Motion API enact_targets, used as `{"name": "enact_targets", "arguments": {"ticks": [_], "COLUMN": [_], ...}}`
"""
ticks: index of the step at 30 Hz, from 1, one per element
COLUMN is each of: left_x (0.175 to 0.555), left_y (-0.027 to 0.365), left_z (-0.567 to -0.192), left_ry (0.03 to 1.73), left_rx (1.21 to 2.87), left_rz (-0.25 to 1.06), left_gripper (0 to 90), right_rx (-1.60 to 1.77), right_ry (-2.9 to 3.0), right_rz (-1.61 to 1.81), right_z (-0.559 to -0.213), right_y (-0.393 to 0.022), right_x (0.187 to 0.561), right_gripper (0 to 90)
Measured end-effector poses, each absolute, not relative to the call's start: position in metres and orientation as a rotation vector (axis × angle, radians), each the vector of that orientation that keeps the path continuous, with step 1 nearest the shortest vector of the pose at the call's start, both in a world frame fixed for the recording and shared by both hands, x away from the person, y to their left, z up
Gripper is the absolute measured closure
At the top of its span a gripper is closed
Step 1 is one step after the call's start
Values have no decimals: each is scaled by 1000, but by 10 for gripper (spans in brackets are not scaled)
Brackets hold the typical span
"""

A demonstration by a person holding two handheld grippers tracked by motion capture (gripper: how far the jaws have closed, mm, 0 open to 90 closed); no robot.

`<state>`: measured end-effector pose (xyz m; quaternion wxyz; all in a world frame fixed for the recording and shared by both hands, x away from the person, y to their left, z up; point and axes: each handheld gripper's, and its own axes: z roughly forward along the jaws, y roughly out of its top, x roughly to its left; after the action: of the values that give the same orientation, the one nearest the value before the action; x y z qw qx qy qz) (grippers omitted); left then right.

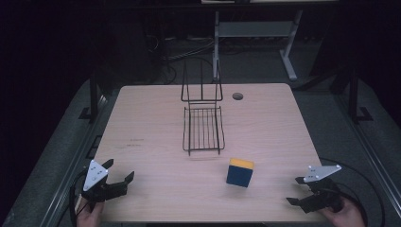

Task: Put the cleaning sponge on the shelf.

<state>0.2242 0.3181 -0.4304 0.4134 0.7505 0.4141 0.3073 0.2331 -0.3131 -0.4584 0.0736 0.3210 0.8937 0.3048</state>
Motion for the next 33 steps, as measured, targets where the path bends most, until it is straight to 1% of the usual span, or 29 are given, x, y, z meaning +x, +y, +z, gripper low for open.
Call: {"name": "enact_targets", "arguments": {"ticks": [21,33], "left_x": [225,224], "left_y": [317,319], "left_z": [-430,-429], "left_ry": [1038,1047], "left_rx": [1887,1877], "left_rz": [775,780], "left_gripper": [139,139], "right_rx": [829,719], "right_ry": [2740,2785], "right_rz": [943,942], "right_z": [-446,-437], "right_y": [-282,-256], "right_x": [242,253], "right_gripper": [177,177]}}
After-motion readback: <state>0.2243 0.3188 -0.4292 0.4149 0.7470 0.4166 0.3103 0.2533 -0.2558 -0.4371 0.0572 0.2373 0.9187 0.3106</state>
